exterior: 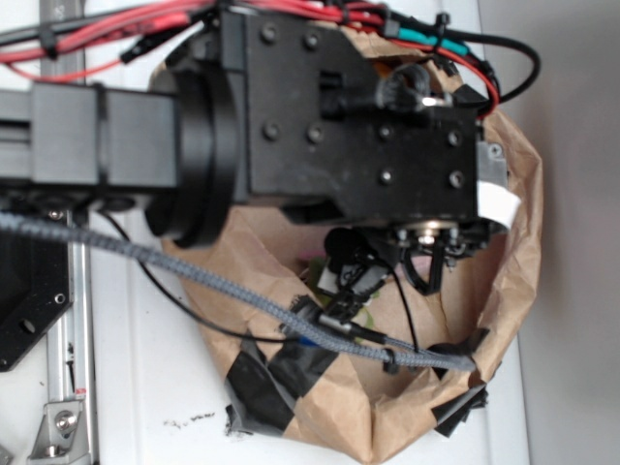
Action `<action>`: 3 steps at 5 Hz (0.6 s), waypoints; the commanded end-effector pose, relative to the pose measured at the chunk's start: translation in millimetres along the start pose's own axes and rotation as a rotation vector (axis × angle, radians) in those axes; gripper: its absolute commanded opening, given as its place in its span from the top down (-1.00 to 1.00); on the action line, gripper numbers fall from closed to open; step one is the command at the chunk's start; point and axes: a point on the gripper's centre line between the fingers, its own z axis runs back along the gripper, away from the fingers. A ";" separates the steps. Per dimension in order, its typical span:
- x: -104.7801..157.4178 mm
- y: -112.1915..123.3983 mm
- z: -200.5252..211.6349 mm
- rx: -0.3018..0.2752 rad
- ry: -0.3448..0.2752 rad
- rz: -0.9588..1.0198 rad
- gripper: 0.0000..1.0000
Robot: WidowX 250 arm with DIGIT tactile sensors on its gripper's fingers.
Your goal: Grab the green animal.
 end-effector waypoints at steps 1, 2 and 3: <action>2.8 -7.8 30.0 -0.054 -0.116 -0.096 -1.00; 0.4 -30.4 21.4 -0.006 -0.134 -0.236 -1.00; -4.4 -51.6 13.7 -0.039 -0.135 -0.332 -1.00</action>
